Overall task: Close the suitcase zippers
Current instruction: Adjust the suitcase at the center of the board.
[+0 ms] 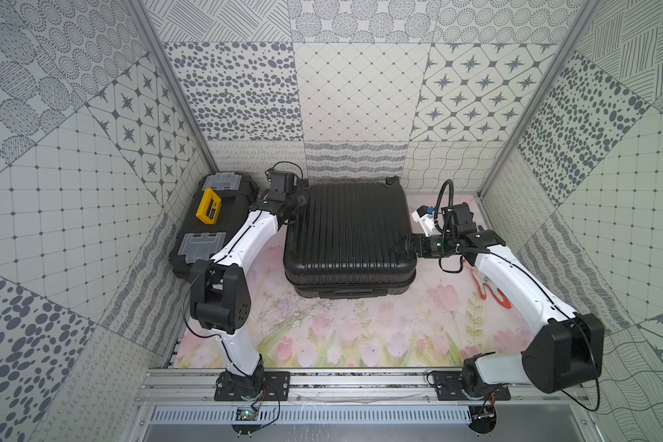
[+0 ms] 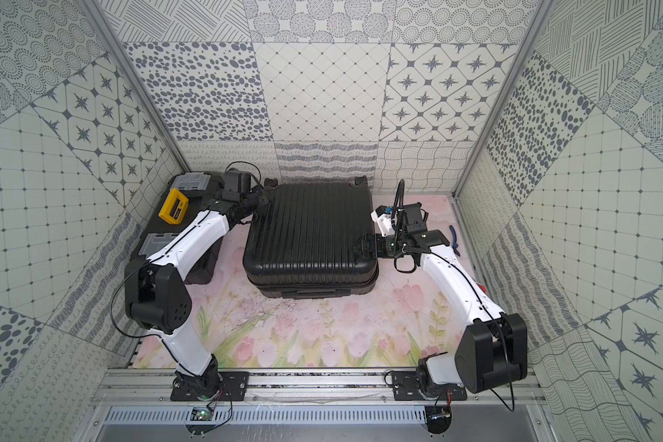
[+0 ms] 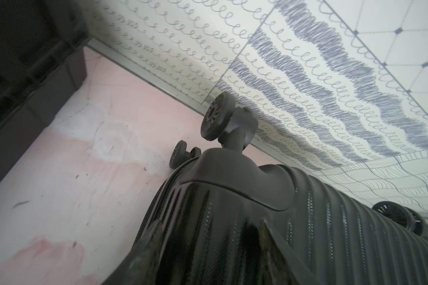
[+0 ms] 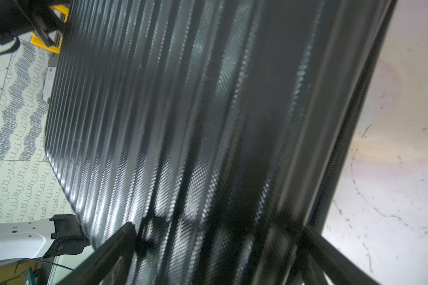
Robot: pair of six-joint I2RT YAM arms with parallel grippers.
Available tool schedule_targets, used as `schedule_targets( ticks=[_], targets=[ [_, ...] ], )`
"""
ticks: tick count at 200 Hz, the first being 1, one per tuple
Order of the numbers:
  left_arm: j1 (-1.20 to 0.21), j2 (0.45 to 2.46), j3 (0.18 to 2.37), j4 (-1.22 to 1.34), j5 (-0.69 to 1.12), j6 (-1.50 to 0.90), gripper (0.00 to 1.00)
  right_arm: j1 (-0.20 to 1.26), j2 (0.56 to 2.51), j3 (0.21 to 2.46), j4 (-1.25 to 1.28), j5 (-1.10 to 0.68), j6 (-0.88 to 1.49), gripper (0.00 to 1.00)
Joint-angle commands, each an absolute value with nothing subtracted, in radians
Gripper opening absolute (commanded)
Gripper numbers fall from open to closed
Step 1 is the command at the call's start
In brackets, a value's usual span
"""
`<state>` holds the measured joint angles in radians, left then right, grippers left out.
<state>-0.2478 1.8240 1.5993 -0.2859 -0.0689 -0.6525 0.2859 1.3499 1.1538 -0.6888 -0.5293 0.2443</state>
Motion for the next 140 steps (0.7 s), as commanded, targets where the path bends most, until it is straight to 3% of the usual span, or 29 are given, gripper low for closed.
schedule_targets(
  ticks=[1,37,70,112,140],
  targets=[
    [-0.277,1.95,1.694,-0.508,0.358,-0.533,0.6,0.422,1.304,1.09,-0.699,-0.588,0.3,0.98],
    [-0.295,2.062,1.851,-0.556,0.328,-0.479,0.59,0.507,1.206,1.052,-0.693,-0.466,0.411,0.98],
    [-0.285,2.089,1.969,-0.593,0.143,-0.447,0.59,0.498,1.14,1.085,-0.811,-0.319,0.394,0.98],
    [-0.274,1.991,2.027,-0.689,-0.124,-0.44,0.6,0.327,1.092,1.176,-0.913,-0.348,0.349,0.98],
    [-0.284,1.842,1.947,-0.822,-0.199,-0.556,0.61,0.229,1.121,1.282,-0.957,-0.411,0.256,0.98]
  ],
)
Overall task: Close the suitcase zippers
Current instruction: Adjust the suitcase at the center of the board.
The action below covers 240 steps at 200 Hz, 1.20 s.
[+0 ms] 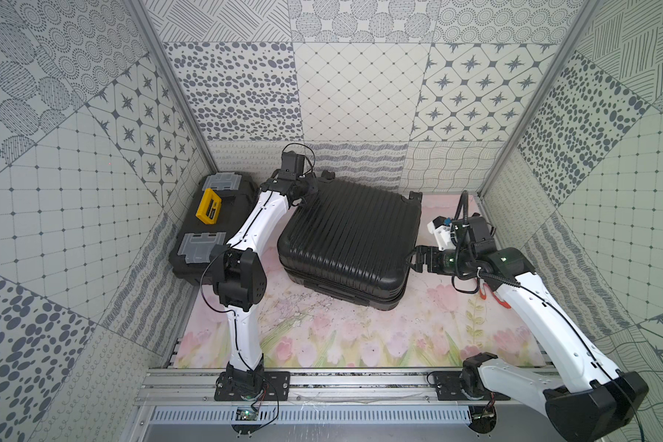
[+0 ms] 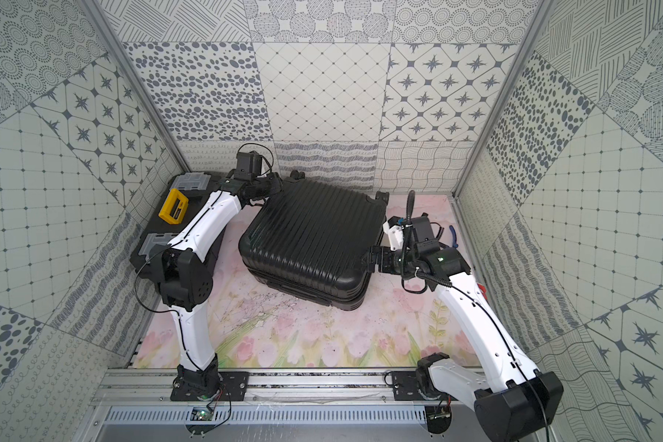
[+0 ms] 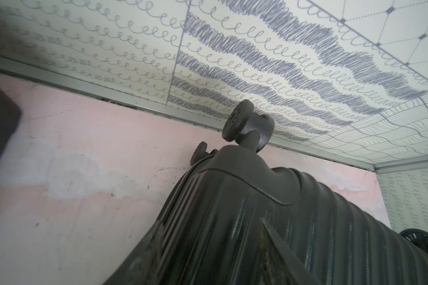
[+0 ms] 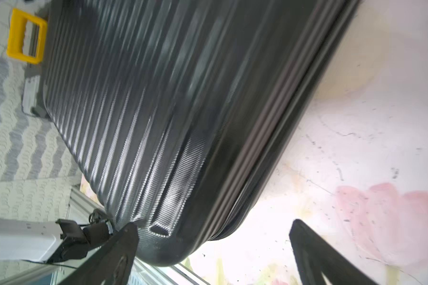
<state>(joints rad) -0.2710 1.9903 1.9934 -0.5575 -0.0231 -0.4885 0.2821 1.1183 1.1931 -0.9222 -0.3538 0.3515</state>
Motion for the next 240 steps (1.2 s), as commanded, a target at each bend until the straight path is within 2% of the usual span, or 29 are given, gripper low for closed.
schedule_targets(
  ticks=[1,39,86,108,159,215,240],
  targets=[
    [-0.285,1.835,1.94,-0.825,-0.2,-0.563,0.62,0.225,1.123,1.287,-0.956,-0.413,0.253,0.98],
    [-0.418,1.552,1.659,-0.946,-0.292,-0.848,0.63,0.154,1.286,1.433,-0.871,-0.532,0.14,0.98],
    [-0.595,1.302,1.412,-1.26,-0.374,-1.376,0.62,0.152,1.54,1.664,-0.867,-0.62,0.048,0.98],
    [-0.698,1.189,1.283,-1.264,-0.356,-1.558,0.62,0.155,1.607,1.717,-0.854,-0.616,0.046,0.98],
    [-0.887,1.125,1.039,-1.067,-0.332,-1.854,0.6,0.181,1.715,1.792,-0.873,-0.581,0.014,0.98],
    [-0.908,1.183,0.816,-0.612,-0.334,-2.009,0.58,0.19,1.745,1.804,-0.888,-0.545,0.002,0.98],
    [-0.908,1.215,0.789,-0.518,-0.364,-2.02,0.57,0.19,1.74,1.788,-0.888,-0.534,0.0,0.98]
  ],
)
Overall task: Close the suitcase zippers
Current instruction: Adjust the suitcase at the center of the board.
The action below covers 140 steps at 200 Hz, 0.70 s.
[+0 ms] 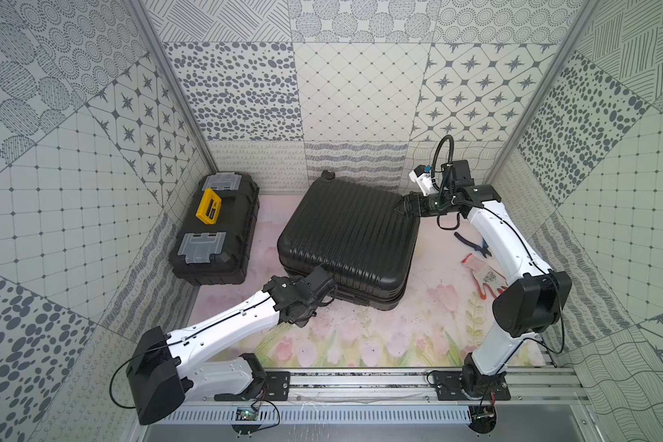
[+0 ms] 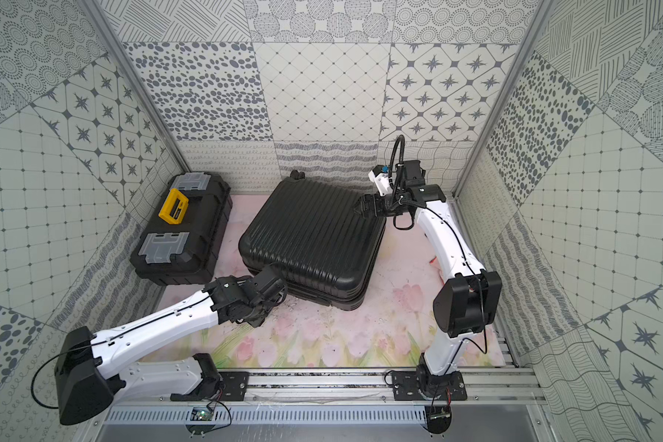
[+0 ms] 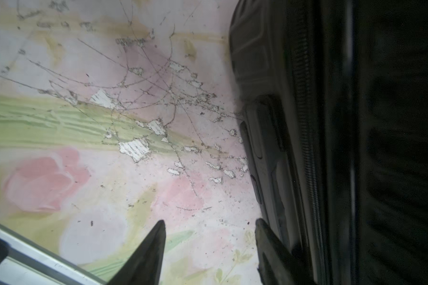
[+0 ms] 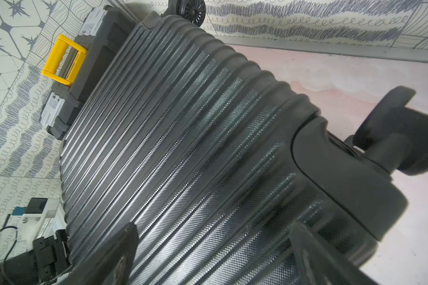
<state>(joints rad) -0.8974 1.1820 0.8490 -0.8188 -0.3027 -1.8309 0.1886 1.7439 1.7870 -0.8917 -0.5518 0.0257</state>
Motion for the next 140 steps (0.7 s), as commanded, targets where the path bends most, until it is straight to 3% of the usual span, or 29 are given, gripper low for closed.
schedule_targets(
  ticks=[1,110,123,140],
  targets=[
    [-0.908,1.216,0.787,-0.513,-0.365,-2.019,0.57,0.19,1.741,1.787,-0.887,-0.534,-0.001,0.98],
    [-0.896,1.336,0.713,-0.173,-0.381,-1.956,0.56,0.19,1.743,1.761,-0.88,-0.534,-0.009,0.98],
    [-0.887,1.354,0.715,-0.183,-0.362,-1.948,0.53,0.19,1.741,1.757,-0.881,-0.534,-0.012,0.98],
    [-0.878,1.375,0.707,-0.202,-0.334,-1.947,0.41,0.189,1.738,1.749,-0.882,-0.531,-0.017,0.98]
  ],
)
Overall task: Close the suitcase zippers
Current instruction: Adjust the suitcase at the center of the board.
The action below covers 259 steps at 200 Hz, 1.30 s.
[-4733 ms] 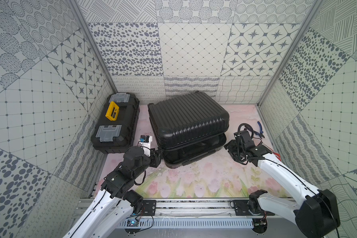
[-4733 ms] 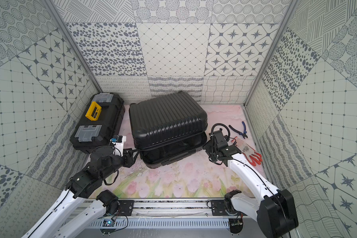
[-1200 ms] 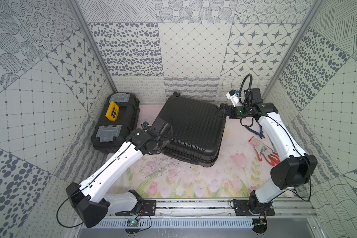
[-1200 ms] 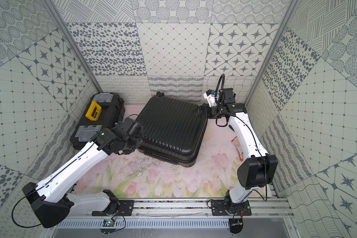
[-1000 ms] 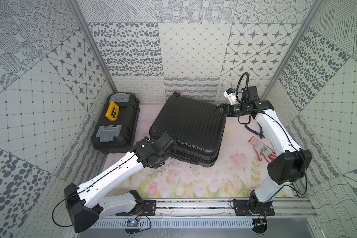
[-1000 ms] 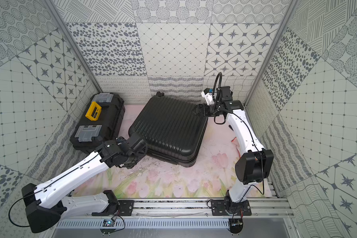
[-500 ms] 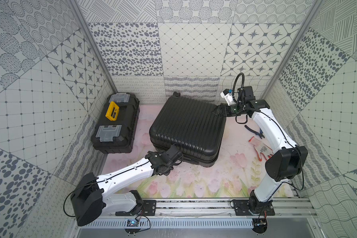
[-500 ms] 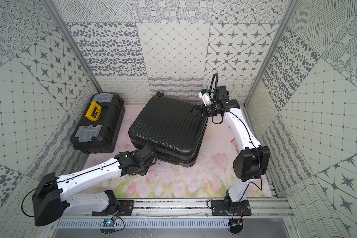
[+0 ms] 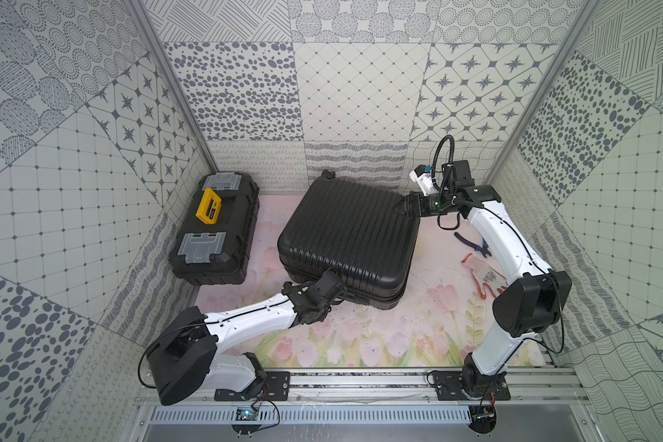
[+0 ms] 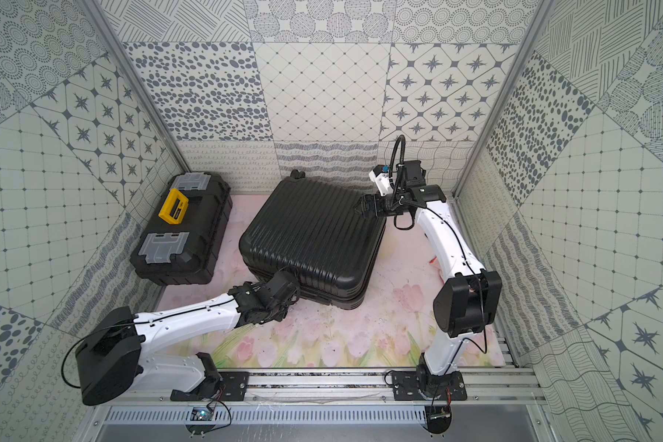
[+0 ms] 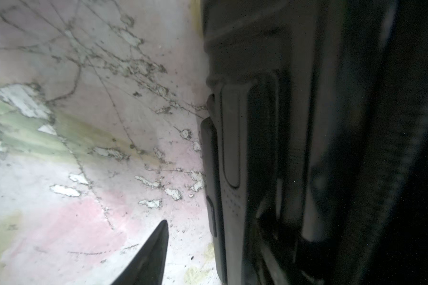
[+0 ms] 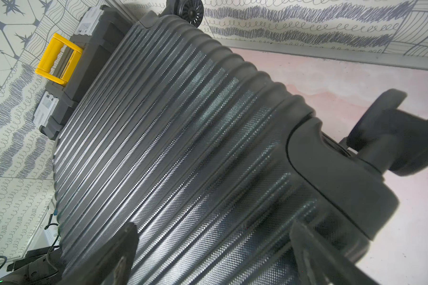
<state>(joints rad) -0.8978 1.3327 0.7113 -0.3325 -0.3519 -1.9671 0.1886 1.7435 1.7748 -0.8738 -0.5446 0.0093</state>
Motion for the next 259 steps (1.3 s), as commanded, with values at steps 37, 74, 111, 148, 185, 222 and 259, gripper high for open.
schedule_targets(
  ticks=[37,74,111,148,185,222,259],
  targets=[
    [-0.842,1.372,0.702,-0.271,-0.289,-1.884,0.14,0.183,1.73,1.743,-0.905,-0.513,-0.042,0.98],
    [-0.763,1.31,0.687,-0.348,-0.215,-1.677,0.0,0.161,1.717,1.745,-0.91,-0.521,-0.038,0.98],
    [-0.639,1.215,0.734,-0.575,-0.192,-1.277,0.0,0.154,1.691,1.78,-0.935,-0.505,-0.073,0.98],
    [-0.438,1.118,0.743,-0.581,-0.039,-0.805,0.0,0.15,1.669,1.767,-0.935,-0.5,-0.093,0.98],
    [-0.32,1.123,0.773,-0.585,0.131,-0.377,0.0,0.156,1.661,1.741,-0.91,-0.619,-0.112,0.98],
    [-0.199,1.172,0.808,-0.517,0.311,-0.219,0.0,0.234,1.69,1.758,-0.978,-0.672,-0.201,0.98],
    [-0.149,1.258,0.859,-0.476,0.377,-0.223,0.0,0.264,1.763,1.78,-0.946,-0.624,-0.163,0.98]
  ],
)
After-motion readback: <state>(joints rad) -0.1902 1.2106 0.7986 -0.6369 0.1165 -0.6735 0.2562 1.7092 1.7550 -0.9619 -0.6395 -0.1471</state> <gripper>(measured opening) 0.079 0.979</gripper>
